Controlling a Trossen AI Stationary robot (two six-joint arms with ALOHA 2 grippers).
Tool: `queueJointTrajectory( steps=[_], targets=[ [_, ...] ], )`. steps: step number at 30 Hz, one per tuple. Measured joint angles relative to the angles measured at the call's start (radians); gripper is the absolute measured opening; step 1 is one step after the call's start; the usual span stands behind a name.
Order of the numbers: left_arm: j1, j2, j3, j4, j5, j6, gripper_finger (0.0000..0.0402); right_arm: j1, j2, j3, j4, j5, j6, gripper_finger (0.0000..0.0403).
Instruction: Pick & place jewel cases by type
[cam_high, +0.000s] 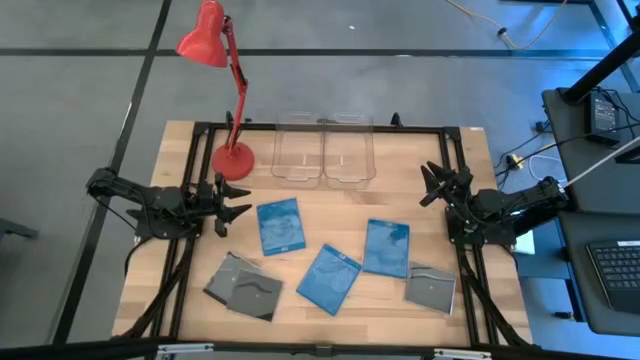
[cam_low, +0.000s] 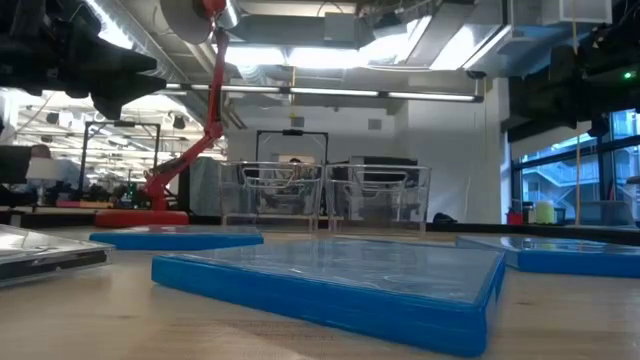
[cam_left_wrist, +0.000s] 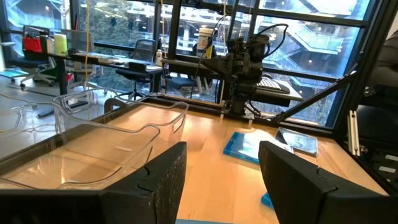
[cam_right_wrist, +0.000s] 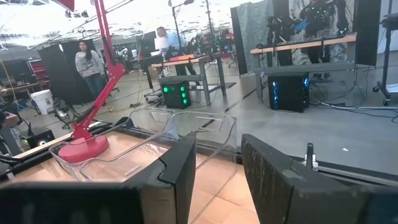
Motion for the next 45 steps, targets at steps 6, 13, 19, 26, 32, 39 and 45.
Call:
queueJointTrajectory(
  steps=[6,13,19,26,32,39,45],
  targets=[
    [0.000,0.000,0.000,0.000,0.000,0.000,0.0198,0.000,0.000,0.000,0.000,0.000,0.000,0.0133],
    [0.000,0.000,0.000,0.000,0.000,0.000,0.0198,0.000,0.000,0.000,0.000,0.000,0.000,0.0133],
    [0.000,0.000,0.000,0.000,0.000,0.000,0.0198,0.000,0.000,0.000,0.001,0.000,0.000,0.0133],
    [0.000,0.000,0.000,0.000,0.000,0.000,0.0198,0.000,0.000,0.000,0.001,0.000,0.000,0.0133],
    [0.000,0.000,0.000,0.000,0.000,0.000,0.0198,0.000,0.000,0.000,0.000,0.000,0.000,0.0133],
    [0.000,0.000,0.000,0.000,0.000,0.000,0.0198,0.000,0.000,0.000,0.016,-0.001,0.003,0.0133],
    [0.000,0.000,0.000,0.000,0.000,0.000,0.0198,-0.006,0.000,0.001,0.061,-0.061,0.162,0.0133]
  ],
)
